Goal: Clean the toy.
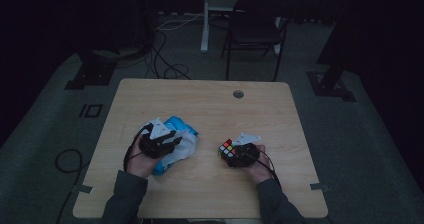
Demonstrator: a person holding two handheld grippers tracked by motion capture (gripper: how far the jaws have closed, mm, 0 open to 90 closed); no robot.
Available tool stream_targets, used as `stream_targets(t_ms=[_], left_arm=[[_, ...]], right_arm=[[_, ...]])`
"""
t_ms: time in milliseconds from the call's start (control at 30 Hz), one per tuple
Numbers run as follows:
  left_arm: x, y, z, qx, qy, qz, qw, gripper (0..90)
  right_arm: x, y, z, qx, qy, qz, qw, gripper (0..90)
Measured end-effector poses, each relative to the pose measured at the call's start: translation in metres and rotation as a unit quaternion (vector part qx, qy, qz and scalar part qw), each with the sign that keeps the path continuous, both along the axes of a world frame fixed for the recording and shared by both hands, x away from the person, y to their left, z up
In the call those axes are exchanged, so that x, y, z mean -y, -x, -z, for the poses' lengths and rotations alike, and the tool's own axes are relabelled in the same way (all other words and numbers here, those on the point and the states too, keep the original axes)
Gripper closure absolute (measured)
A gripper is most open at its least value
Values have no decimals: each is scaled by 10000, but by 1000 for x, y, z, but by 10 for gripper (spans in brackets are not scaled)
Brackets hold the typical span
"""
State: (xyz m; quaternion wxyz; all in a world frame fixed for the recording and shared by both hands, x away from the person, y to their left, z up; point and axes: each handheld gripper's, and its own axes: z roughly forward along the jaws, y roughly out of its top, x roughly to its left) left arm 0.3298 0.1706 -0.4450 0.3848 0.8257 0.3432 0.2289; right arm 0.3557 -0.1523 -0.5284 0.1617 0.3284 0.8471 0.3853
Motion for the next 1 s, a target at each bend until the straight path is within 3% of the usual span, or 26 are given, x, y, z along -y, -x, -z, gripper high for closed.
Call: stream_targets(t_ms=[267,367,467,533,700,767,833,900,933,1000], left_arm=[[-8,-5,23,-70,-531,-319,9981,478],[-9,-13,31,-171,-632,-460,9968,451],[-9,-19,35,-242,-555,-525,9968,437],[-9,-22,36,-285,-569,-526,9966,483],[-9,-29,34,-501,-385,-356,9974,711],[-10,-31,33,-534,-299,-325,9976,735],[-13,-33,30,-527,-26,-320,9981,782],[-14,-34,28,-503,22,-346,9981,784],[-13,-35,27,-478,-90,-356,9982,866],[-9,-38,26,-499,-189,-292,9981,900]], right_arm=[[0,0,0,0,-1,-8,10000,338],[0,0,0,-2,-2,-8,10000,338],[0,0,0,-1,-2,-11,10000,338],[0,0,0,-4,-5,-13,10000,338],[0,0,0,-5,-8,-15,10000,338],[0,0,0,-9,-9,-13,10000,338],[1,0,0,-14,-12,-12,10000,338],[1,0,0,-14,-15,-13,10000,338],[1,0,0,-12,-15,-16,10000,338],[1,0,0,-12,-13,-15,10000,338]])
